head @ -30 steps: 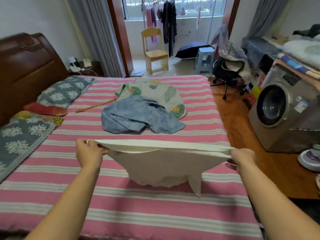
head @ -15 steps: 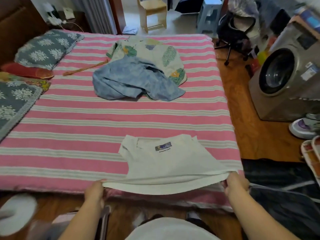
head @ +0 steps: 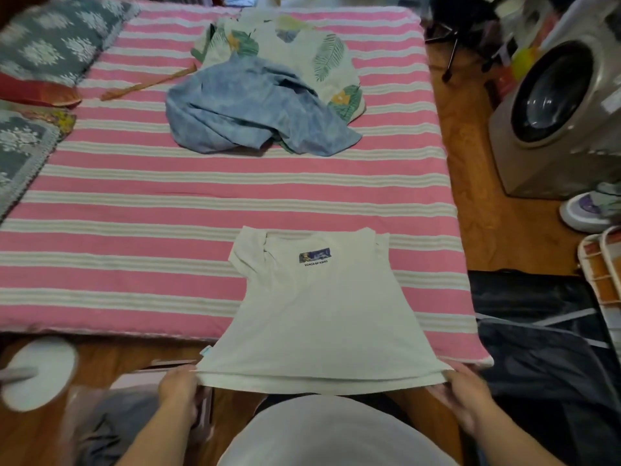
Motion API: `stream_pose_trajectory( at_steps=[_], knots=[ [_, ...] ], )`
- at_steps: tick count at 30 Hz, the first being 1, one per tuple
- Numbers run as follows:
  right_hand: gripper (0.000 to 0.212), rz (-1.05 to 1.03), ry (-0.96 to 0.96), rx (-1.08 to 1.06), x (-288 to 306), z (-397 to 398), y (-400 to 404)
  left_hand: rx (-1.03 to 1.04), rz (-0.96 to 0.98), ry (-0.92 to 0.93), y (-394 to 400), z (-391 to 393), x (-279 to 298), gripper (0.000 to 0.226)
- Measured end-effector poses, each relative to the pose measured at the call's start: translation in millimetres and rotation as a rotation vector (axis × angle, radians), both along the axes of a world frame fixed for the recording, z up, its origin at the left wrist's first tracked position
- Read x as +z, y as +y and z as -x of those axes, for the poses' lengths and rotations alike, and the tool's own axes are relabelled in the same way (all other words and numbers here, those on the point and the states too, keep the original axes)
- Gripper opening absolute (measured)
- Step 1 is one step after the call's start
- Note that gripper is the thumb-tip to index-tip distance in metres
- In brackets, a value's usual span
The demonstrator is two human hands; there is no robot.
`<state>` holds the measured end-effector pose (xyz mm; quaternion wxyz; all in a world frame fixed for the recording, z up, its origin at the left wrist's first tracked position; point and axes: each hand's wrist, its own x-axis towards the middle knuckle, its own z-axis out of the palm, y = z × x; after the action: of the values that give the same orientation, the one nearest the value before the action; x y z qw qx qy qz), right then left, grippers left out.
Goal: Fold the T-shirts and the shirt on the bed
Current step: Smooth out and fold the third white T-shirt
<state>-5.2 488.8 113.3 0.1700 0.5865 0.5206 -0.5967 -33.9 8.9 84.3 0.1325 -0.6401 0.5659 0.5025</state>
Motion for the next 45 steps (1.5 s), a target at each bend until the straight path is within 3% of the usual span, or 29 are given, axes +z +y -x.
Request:
stream_pose_trajectory(
  at_steps=[3,8,11,15,17,20,24,27,30,33,36,39,45],
  knots=[
    [0.017,0.057,-0.065,0.034,-4.5,-4.9,4.5,-0.004,-0.015,-0.025,2.5,-5.5,-1.1,0.012],
    [0.008,-0.482,-0.368,0.842,-27.5,-5.6,17.5,0.037,0.013,-0.015,3.5,3.7,-0.6,0.014],
    [0.008,-0.538,-0.290,0.885,-31.2,11.3,16.1,0.048,0.016,0.025,13.9,21.0,15.0,0.022],
    [0.018,-0.203,-0.006,0.022,5.4,100.0,13.2,0.096,-0.069,0.302,33.6,100.6,63.8,0.014],
    [0.030,-0.089,0.178,-0.226,49.4,161.8,17.5,0.098,-0.132,0.474,31.8,172.4,94.6,0.020],
    [0.035,-0.067,0.544,-0.223,165.8,263.2,31.5,0.060,-0.266,0.769,31.4,288.1,191.4,0.031],
    [0.019,0.099,0.989,-0.359,335.1,354.2,43.9,-0.039,-0.334,1.153,44.6,377.1,374.3,0.022],
    [0.015,0.054,1.172,-0.409,428.8,364.0,42.5,-0.062,-0.316,1.370,59.6,385.1,474.8,0.026],
    [0.024,0.062,1.223,-0.405,463.7,355.1,46.5,-0.026,-0.294,1.489,71.1,373.9,513.1,0.027],
    [0.024,0.111,1.187,-0.530,445.7,345.5,53.2,0.035,-0.202,1.435,77.5,357.7,492.3,0.021],
    [0.034,0.131,1.154,-0.582,388.2,321.8,56.0,0.029,-0.033,1.287,83.8,336.4,423.1,0.019],
    [0.045,0.115,1.030,-0.507,294.3,291.7,69.2,-0.063,0.069,1.116,85.7,307.7,323.1,0.016],
    [0.042,0.053,0.492,-0.421,72.0,225.4,91.0,-0.227,0.091,0.638,84.9,240.5,119.7,0.025]
  ],
)
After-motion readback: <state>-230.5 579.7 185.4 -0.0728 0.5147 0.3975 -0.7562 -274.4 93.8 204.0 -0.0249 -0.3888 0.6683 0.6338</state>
